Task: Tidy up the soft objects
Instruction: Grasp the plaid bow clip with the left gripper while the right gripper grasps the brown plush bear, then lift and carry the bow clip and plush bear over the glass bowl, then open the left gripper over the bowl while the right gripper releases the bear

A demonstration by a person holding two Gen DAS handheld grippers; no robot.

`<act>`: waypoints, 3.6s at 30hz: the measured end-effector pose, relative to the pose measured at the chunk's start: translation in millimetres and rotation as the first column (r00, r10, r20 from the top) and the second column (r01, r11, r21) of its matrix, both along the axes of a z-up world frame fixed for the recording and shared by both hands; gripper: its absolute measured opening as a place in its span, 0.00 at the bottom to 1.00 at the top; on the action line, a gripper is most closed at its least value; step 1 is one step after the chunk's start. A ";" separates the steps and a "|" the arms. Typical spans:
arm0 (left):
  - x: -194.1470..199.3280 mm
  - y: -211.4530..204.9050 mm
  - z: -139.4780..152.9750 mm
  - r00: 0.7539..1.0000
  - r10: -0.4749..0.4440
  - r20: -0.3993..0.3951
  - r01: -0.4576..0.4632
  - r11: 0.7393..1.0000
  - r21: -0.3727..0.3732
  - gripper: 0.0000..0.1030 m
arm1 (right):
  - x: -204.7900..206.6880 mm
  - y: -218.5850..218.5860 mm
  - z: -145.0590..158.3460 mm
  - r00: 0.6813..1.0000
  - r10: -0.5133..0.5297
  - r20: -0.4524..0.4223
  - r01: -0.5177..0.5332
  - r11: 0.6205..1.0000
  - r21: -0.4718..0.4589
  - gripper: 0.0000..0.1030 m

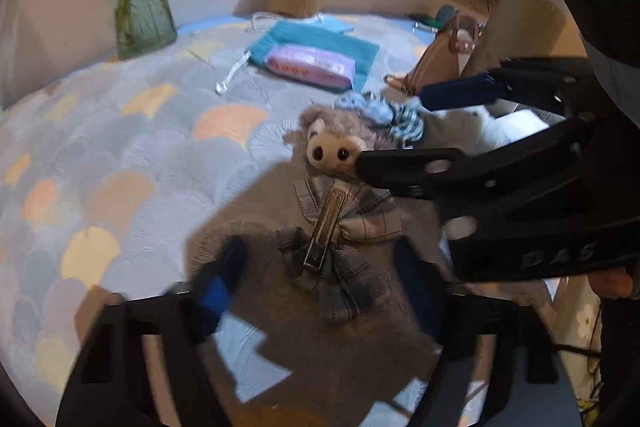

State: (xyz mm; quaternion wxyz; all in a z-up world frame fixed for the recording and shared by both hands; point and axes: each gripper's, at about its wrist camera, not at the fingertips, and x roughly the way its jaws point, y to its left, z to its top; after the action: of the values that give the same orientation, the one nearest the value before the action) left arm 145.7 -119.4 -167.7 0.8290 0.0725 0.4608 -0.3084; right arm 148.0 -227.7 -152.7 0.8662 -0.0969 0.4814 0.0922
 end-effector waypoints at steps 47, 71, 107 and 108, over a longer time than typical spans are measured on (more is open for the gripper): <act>-5.4 159.3 7.5 0.907 0.399 0.135 -0.393 0.917 -0.072 0.22 | -44.3 91.7 -47.4 0.999 -0.010 -0.051 0.030 0.913 0.406 0.74; -60.7 99.9 57.1 0.940 0.226 0.256 -0.224 0.974 -0.038 0.22 | -93.4 69.4 18.2 0.974 -0.141 0.177 0.076 0.939 0.335 0.38; -95.1 -309.9 103.1 0.931 -0.252 0.265 0.247 0.968 0.053 0.65 | -175.2 -352.2 72.4 0.652 -0.758 0.005 0.683 0.590 0.432 0.59; -97.6 -309.8 100.8 0.931 -0.260 0.258 0.256 0.965 0.047 0.69 | -174.9 -351.5 71.6 0.661 -0.750 0.008 0.676 0.600 0.427 0.60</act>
State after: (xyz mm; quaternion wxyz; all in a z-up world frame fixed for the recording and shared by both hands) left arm 48.1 -429.2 -66.9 0.8344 0.1778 0.3358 -0.3993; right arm -26.8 -579.2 -81.1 0.8718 0.2695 0.3678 -0.1792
